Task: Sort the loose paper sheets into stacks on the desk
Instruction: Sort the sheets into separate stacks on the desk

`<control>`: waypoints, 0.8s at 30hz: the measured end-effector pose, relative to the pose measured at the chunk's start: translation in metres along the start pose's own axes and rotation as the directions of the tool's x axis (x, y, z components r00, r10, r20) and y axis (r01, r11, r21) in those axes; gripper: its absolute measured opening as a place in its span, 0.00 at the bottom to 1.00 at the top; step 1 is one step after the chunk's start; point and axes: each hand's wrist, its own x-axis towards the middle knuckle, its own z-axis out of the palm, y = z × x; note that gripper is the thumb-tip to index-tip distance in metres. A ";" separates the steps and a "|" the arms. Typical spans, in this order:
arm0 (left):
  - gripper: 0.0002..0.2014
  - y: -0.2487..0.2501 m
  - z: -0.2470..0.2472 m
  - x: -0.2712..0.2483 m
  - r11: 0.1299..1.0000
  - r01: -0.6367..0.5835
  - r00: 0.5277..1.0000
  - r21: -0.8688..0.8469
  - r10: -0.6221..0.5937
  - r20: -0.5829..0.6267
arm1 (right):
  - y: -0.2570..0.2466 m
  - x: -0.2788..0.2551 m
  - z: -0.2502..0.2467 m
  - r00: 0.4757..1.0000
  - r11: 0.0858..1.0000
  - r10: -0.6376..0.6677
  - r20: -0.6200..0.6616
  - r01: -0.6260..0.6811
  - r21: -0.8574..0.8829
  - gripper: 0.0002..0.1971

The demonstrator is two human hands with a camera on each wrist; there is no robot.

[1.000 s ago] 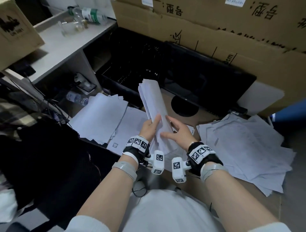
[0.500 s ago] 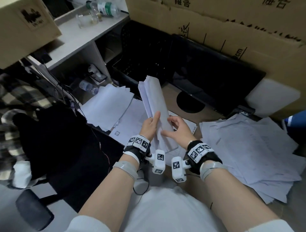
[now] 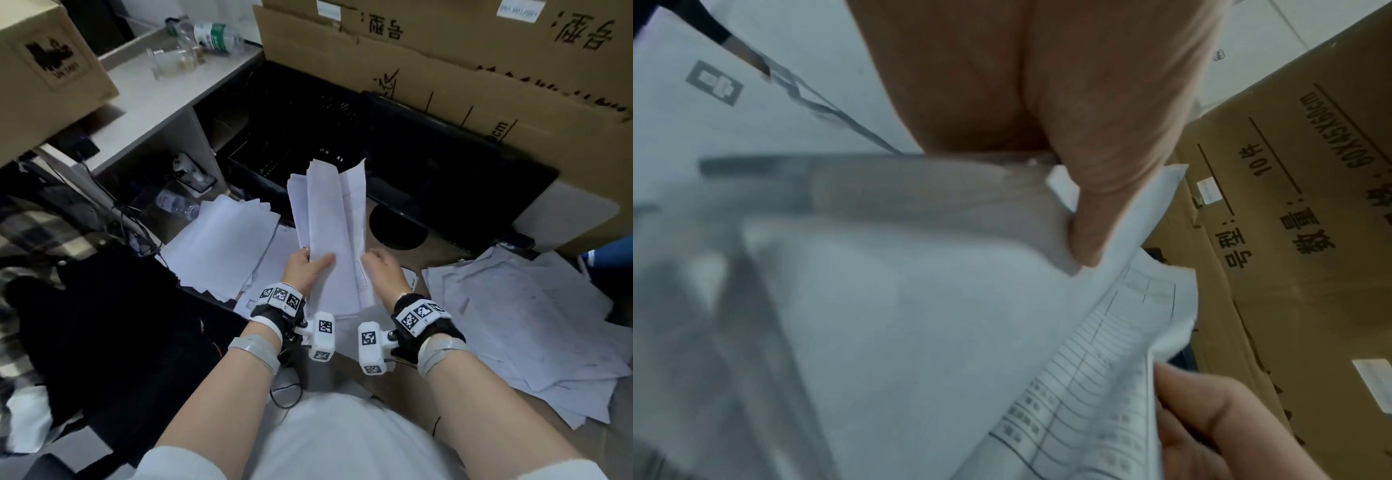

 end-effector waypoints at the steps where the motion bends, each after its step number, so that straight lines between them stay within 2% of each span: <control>1: 0.12 0.000 -0.009 0.007 1.000 0.005 1.000 0.007 -0.005 -0.008 | -0.002 0.003 0.006 0.999 1.000 0.028 -0.025 -0.028 0.015 0.10; 4: 0.09 0.004 -0.026 0.017 1.000 0.016 0.999 0.010 -0.015 -0.029 | 0.003 0.012 0.012 0.983 0.990 0.127 -0.132 -0.118 0.073 0.16; 6: 0.07 0.007 -0.037 0.021 0.999 0.044 0.999 -0.012 -0.044 0.021 | 0.007 0.014 0.018 0.958 0.983 0.178 -0.226 -0.161 0.092 0.22; 8: 0.04 0.005 -0.043 0.024 0.997 0.076 0.993 -0.009 -0.075 0.089 | 0.009 0.012 0.025 0.952 0.989 0.145 -0.270 -0.142 0.032 0.25; 11: 0.01 -0.004 -0.053 0.030 0.994 0.093 0.990 0.052 -0.098 0.103 | 0.014 0.008 0.036 0.957 0.986 0.125 -0.263 -0.150 -0.078 0.11; 12: 0.02 -0.008 -0.057 0.033 0.993 0.095 0.992 0.073 -0.101 0.080 | 0.018 0.006 0.040 0.958 0.981 0.140 -0.250 -0.168 -0.094 0.10; 17: 0.04 -0.024 -0.068 0.036 0.980 0.125 0.992 0.156 -0.124 -0.015 | 0.046 -0.001 0.057 0.955 0.975 0.170 -0.242 -0.199 -0.100 0.14; 20: 0.06 -0.031 -0.066 0.037 0.972 0.146 0.989 0.182 -0.146 -0.016 | 0.060 -0.003 0.064 0.950 0.974 0.199 -0.240 -0.218 -0.056 0.13; 24: 0.05 -0.043 -0.066 0.039 0.954 0.213 0.977 0.209 -0.209 -0.044 | 0.080 -0.003 0.060 0.928 0.946 0.282 -0.242 -0.311 -0.089 0.20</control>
